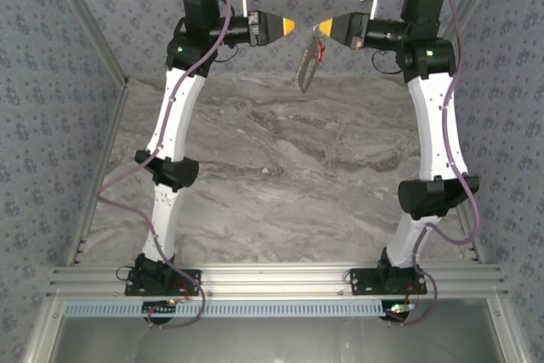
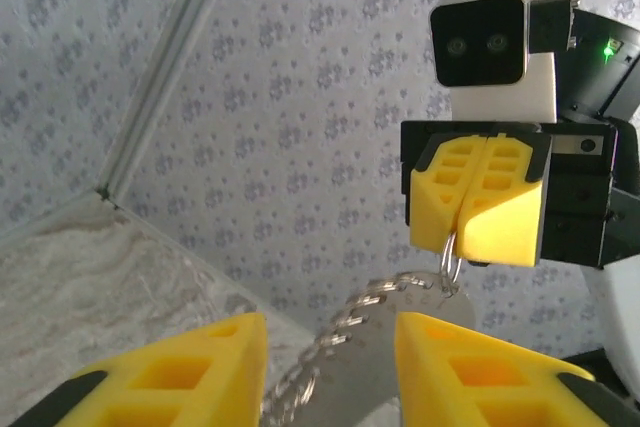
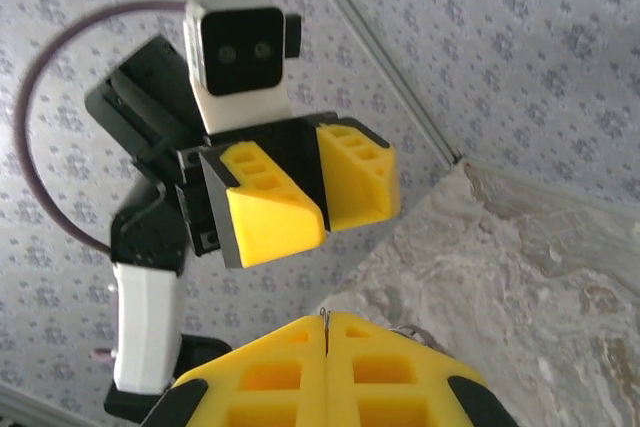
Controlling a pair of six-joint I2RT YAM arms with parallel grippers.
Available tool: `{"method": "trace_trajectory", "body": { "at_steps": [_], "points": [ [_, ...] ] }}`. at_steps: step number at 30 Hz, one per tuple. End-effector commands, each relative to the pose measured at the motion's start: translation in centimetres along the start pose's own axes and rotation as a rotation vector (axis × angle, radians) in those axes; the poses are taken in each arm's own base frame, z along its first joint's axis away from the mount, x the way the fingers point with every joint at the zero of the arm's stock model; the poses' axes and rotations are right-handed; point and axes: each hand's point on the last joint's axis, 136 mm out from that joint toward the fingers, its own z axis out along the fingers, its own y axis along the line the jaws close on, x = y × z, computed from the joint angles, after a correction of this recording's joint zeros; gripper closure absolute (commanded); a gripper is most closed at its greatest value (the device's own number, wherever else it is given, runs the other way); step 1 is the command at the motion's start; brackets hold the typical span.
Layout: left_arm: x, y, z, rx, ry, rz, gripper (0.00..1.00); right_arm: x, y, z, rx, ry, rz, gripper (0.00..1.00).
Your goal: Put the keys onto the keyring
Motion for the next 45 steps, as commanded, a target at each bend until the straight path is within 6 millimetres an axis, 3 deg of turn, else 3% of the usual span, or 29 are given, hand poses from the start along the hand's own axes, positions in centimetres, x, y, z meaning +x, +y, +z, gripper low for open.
{"method": "trace_trajectory", "body": {
  "at_steps": [1,8,16,24,32,45],
  "points": [
    [0.4,-4.6,-1.4,0.071,0.045,0.091,0.64,2.5,-0.3,0.7,0.029,0.082,-0.024,1.00],
    [1.1,-5.2,-0.9,0.113,0.071,0.092,0.65,5.0,-0.5,1.9,0.092,0.161,-0.042,1.00],
    [1.9,-5.6,-0.5,0.129,0.096,0.091,0.67,5.0,-0.8,1.8,0.111,0.159,-0.043,1.00],
    [2.5,-5.5,0.1,0.137,0.111,0.087,0.68,3.5,-0.5,1.2,0.076,0.110,-0.027,1.00],
    [2.9,-5.8,0.8,0.153,0.119,0.087,0.68,0.3,0.6,0.2,-0.043,-0.020,-0.001,1.00],
    [2.0,-5.4,1.2,0.122,0.075,0.118,0.68,0.4,0.9,0.5,-0.087,-0.013,0.008,1.00]
  ]
}}
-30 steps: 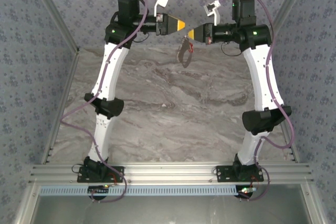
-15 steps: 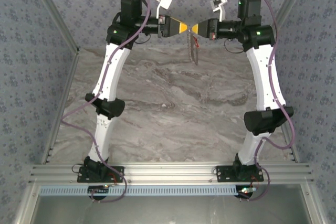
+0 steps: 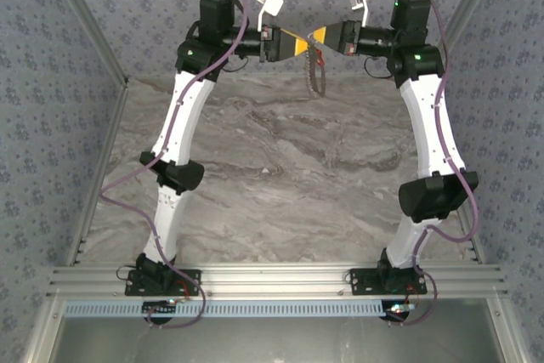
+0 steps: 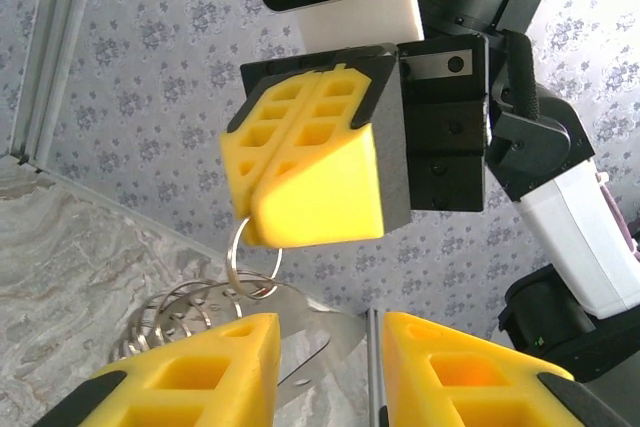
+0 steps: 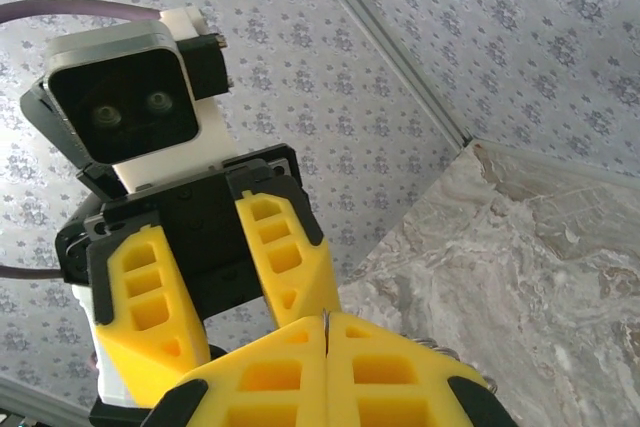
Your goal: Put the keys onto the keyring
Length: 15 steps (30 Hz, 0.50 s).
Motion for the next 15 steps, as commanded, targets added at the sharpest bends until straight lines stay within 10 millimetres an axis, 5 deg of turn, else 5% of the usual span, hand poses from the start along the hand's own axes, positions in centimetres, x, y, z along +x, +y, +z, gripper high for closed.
{"method": "trace_trajectory", "body": {
  "at_steps": [1,15],
  "points": [
    [-1.7,-2.3,-0.8,0.003,-0.043,0.080,0.68,-0.5,3.0,-0.7,-0.057,-0.010,-0.051,1.00],
    [-2.6,-2.2,-1.4,0.007,-0.070,0.096,0.67,0.2,3.6,0.0,-0.086,0.016,-0.049,1.00]
  ]
}}
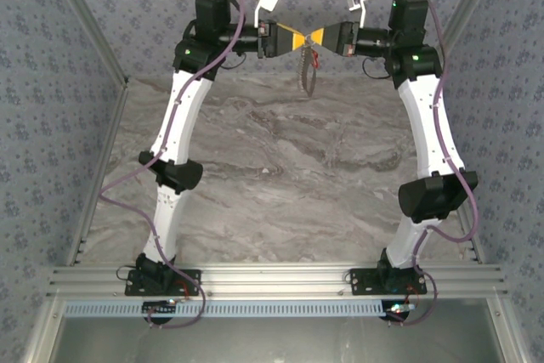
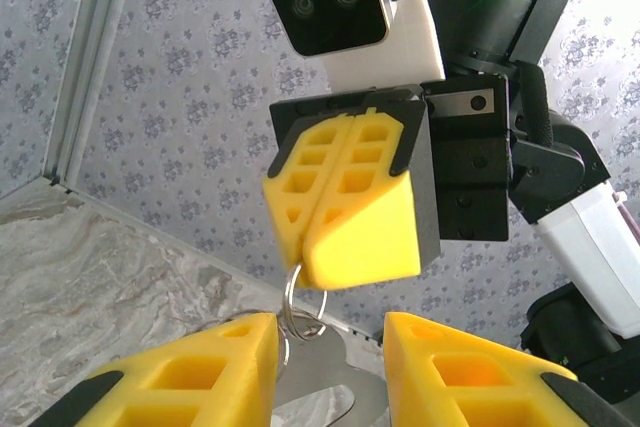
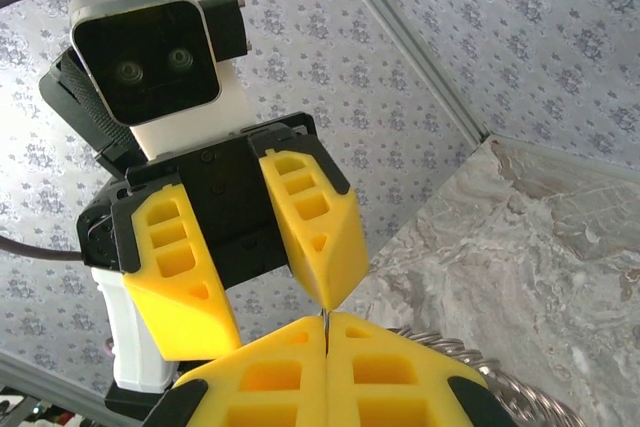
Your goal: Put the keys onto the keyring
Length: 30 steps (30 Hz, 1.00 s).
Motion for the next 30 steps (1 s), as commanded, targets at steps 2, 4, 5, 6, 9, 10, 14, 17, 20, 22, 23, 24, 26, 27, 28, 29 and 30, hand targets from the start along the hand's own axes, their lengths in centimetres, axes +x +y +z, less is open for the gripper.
{"method": "trace_trajectory", "body": {
  "at_steps": [2,4,5,6,9,10,14,17,20,22,23,24,26,27,28,29,30],
  "points": [
    [-1.4,-2.8,-0.7,0.045,-0.027,0.066,0.66,-0.2,3.0,-0.3,-0.052,-0.001,-0.047,1.00],
    [-1.3,-2.9,-0.5,0.049,-0.024,0.064,0.66,-0.2,3.2,-0.2,-0.058,0.002,-0.048,1.00],
    [-1.3,-2.9,-0.5,0.052,-0.023,0.064,0.66,-0.2,3.3,-0.2,-0.061,0.002,-0.051,1.00],
    [-1.3,-2.9,-0.5,0.052,-0.023,0.064,0.66,-0.1,3.4,-0.1,-0.062,0.004,-0.051,1.00],
    [-1.2,-3.1,-0.5,0.059,-0.020,0.065,0.67,-0.1,3.5,0.0,-0.062,0.004,-0.050,1.00],
    [-1.2,-3.1,-0.5,0.060,-0.018,0.063,0.67,-0.1,3.5,0.1,-0.065,0.006,-0.050,1.00],
    [-1.0,-3.3,-0.4,0.074,-0.009,0.060,0.70,-0.1,3.5,0.0,-0.058,0.002,-0.051,1.00],
    [-0.8,-3.6,-0.4,0.092,-0.001,0.062,0.78,-0.2,3.5,-0.1,-0.054,-0.003,-0.053,1.00],
    [-0.7,-4.0,-0.3,0.106,0.006,0.062,0.84,-0.4,3.4,-0.2,-0.048,-0.008,-0.052,1.00],
    [-0.6,-4.1,-0.3,0.113,0.009,0.061,0.84,-0.5,3.4,-0.2,-0.050,-0.011,-0.054,1.00],
    [-0.6,-4.1,-0.2,0.115,0.011,0.060,0.84,-0.5,3.5,-0.2,-0.051,-0.011,-0.054,1.00],
    [-0.5,-4.2,-0.1,0.120,0.013,0.060,0.85,-0.5,3.4,-0.2,-0.052,-0.011,-0.052,1.00],
    [-0.5,-4.3,-0.1,0.123,0.013,0.063,0.90,-0.5,3.4,-0.1,-0.055,-0.012,-0.052,1.00],
    [-0.5,-4.3,0.1,0.125,0.014,0.063,0.93,-0.5,3.5,-0.1,-0.056,-0.012,-0.050,1.00],
    [-0.5,-4.3,0.1,0.125,0.012,0.065,0.96,-0.5,3.5,-0.1,-0.060,-0.012,-0.051,1.00],
    [-0.5,-4.3,0.1,0.124,0.010,0.066,0.98,-0.6,3.6,-0.1,-0.060,-0.013,-0.052,1.00],
    [-0.6,-4.4,0.2,0.124,0.008,0.067,0.98,-0.5,3.6,0.0,-0.064,-0.011,-0.050,1.00]
  ]
}}
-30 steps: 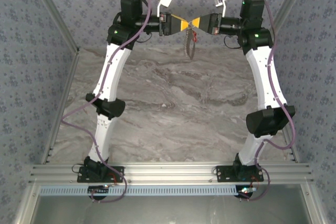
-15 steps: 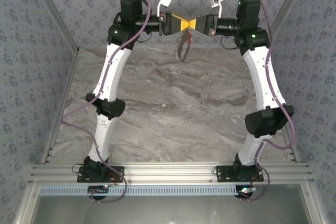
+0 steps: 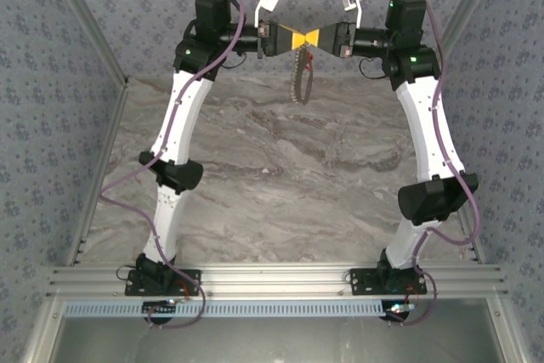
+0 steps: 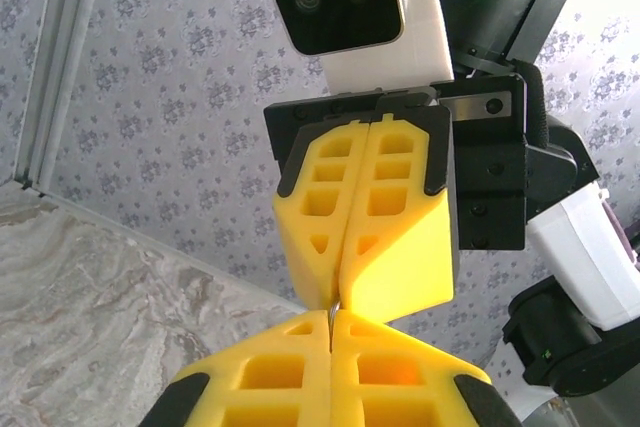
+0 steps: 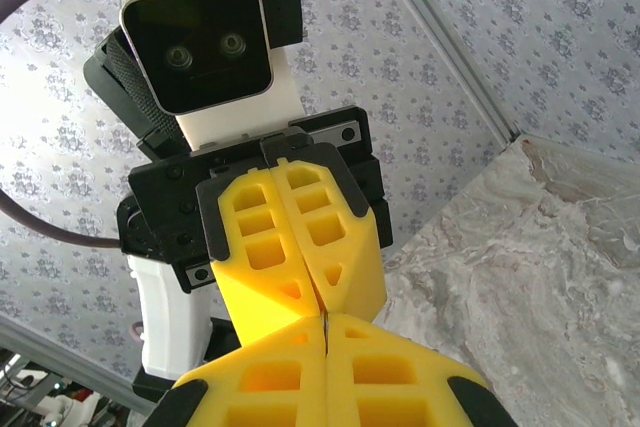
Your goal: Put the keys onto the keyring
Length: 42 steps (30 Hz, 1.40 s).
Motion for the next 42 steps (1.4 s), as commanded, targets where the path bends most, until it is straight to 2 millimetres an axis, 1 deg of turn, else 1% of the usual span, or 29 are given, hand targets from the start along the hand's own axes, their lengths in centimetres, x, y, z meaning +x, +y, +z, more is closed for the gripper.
{"method": "trace_trajectory", "body": {
  "at_steps": [1,7,8,9,10,11,12,15,17,19,22,27,34,39,42],
  "points": [
    [-0.7,-3.3,0.2,0.070,-0.004,0.070,0.99,-0.7,1.4,-0.4,-0.014,-0.021,-0.031,1.00],
    [-1.4,-3.2,0.4,0.051,-0.033,0.082,1.00,-0.7,1.6,-0.5,-0.017,-0.023,-0.029,1.00],
    [-1.6,-3.2,0.3,0.040,-0.043,0.085,1.00,-0.9,1.6,-0.7,-0.015,-0.031,-0.027,0.98],
    [-1.9,-3.1,0.3,0.033,-0.053,0.091,1.00,-1.3,1.5,-1.0,-0.012,-0.051,-0.022,0.88],
    [-2.1,-3.3,0.2,0.033,-0.060,0.098,1.00,-1.9,1.5,-1.6,-0.012,-0.081,-0.012,0.75],
    [-2.4,-3.3,0.1,0.031,-0.069,0.102,1.00,-2.5,1.3,-2.2,-0.010,-0.114,-0.002,0.67],
    [-2.6,-3.5,0.1,0.034,-0.077,0.105,1.00,-3.2,1.0,-3.2,-0.005,-0.154,0.007,0.62],
    [-3.3,-3.9,-0.2,0.046,-0.096,0.112,1.00,-4.8,0.5,-5.9,0.005,-0.263,0.038,0.59],
    [-3.6,-4.1,-0.3,0.052,-0.106,0.116,1.00,-5.1,0.0,-7.2,0.033,-0.311,0.053,0.59],
    [-3.9,-4.4,-0.4,0.058,-0.116,0.119,1.00,-4.9,-0.7,-8.2,0.102,-0.351,0.055,0.58],
    [-4.5,-4.7,-0.6,0.062,-0.134,0.122,1.00,-3.7,-1.8,-8.7,0.230,-0.379,0.052,0.57],
    [-5.3,-4.8,-0.9,0.057,-0.165,0.118,1.00,-1.0,-2.3,-8.6,0.383,-0.395,0.030,0.50],
    [-5.9,-4.9,-1.1,0.041,-0.189,0.114,1.00,2.8,-1.2,-5.8,0.516,-0.300,-0.074,0.42],
    [-5.9,-4.9,-1.1,0.038,-0.192,0.107,1.00,3.9,-1.2,-4.7,0.564,-0.256,-0.117,0.41],
    [-5.9,-5.0,-1.1,0.038,-0.192,0.106,1.00,3.9,-1.2,-4.4,0.560,-0.247,-0.122,0.41]
  ]
}}
